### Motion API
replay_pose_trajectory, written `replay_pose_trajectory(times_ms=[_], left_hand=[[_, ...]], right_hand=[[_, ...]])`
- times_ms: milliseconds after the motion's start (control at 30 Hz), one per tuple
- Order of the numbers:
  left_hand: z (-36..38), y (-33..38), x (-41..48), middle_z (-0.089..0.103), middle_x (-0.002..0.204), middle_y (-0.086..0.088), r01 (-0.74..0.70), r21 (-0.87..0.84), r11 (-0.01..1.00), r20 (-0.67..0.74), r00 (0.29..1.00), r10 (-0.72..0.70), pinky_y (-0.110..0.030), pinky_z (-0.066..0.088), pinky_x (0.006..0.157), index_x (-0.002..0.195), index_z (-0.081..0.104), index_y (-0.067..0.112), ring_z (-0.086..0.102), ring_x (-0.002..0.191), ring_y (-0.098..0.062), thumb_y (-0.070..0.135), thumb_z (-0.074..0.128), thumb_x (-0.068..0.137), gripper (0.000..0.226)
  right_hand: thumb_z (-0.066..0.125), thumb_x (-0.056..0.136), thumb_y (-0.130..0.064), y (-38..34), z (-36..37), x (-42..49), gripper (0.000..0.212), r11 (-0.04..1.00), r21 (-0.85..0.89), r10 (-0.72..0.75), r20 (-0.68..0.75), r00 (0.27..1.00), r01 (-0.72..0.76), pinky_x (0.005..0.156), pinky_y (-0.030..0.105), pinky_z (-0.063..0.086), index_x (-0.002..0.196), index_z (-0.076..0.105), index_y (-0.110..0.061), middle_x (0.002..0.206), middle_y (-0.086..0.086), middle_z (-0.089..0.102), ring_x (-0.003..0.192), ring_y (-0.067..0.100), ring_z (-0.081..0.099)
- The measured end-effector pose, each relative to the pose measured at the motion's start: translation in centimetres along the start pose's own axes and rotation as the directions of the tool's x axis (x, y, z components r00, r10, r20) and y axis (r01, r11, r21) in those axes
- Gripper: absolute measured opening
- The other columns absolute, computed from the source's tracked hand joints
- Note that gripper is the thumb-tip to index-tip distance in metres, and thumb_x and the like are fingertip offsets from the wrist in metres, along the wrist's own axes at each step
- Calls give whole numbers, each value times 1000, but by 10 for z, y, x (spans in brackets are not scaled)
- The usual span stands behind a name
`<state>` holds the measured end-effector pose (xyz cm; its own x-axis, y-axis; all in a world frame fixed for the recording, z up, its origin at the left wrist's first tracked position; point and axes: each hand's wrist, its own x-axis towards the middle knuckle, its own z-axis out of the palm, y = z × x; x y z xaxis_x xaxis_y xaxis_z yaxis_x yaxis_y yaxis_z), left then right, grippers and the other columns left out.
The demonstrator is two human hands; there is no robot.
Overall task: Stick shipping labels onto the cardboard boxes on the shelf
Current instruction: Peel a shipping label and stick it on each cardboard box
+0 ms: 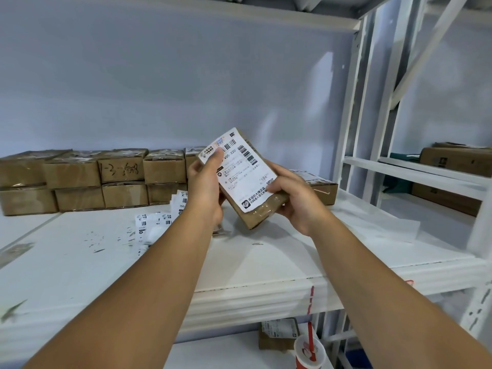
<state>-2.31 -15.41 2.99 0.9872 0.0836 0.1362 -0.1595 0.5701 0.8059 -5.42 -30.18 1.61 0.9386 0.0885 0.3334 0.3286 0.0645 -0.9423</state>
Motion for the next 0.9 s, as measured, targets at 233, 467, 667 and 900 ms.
replay_pose_trajectory(times_ms=[233, 467, 667, 900], left_hand=[[1, 2, -3, 71, 107, -4, -61, 27, 998, 14, 998, 60, -40, 53, 82, 125, 51, 16, 68, 98, -24, 42, 63, 86, 48], [5, 1, -11, 56, 128, -4, -244, 193, 950, 163, 963, 214, -39, 56, 82, 122, 49, 28, 67, 98, -21, 25, 74, 78, 51], [8, -2, -17, 63, 114, -6, -314, 225, 922, 368, 904, 218, -39, 54, 82, 121, 52, 25, 67, 97, -21, 23, 80, 64, 64], [11, 0, -23, 67, 93, 2, -274, 150, 950, 417, 889, 190, -27, 54, 69, 120, 53, 18, 69, 79, -11, 22, 67, 80, 43]], right_hand=[[55, 60, -7, 3, 0, 2, 60, 996, -17, -87, -65, 994, 86, 65, 24, 50, 116, 60, -29, 98, 0, 71, 79, 16, 66], [61, 89, -38, 2, -1, 2, 39, 989, -58, -142, -170, 975, 134, 95, 34, 47, 127, 54, -30, 107, -6, 69, 105, 13, 63], [66, 71, -52, 0, -3, 3, 56, 984, 62, -150, -233, 961, 169, 93, 35, 49, 123, 57, -32, 106, -5, 70, 105, 16, 64], [68, 71, -47, 0, -5, 5, 60, 973, 142, -142, -245, 959, 181, 87, 34, 48, 123, 59, -19, 105, 1, 69, 100, 19, 62]])
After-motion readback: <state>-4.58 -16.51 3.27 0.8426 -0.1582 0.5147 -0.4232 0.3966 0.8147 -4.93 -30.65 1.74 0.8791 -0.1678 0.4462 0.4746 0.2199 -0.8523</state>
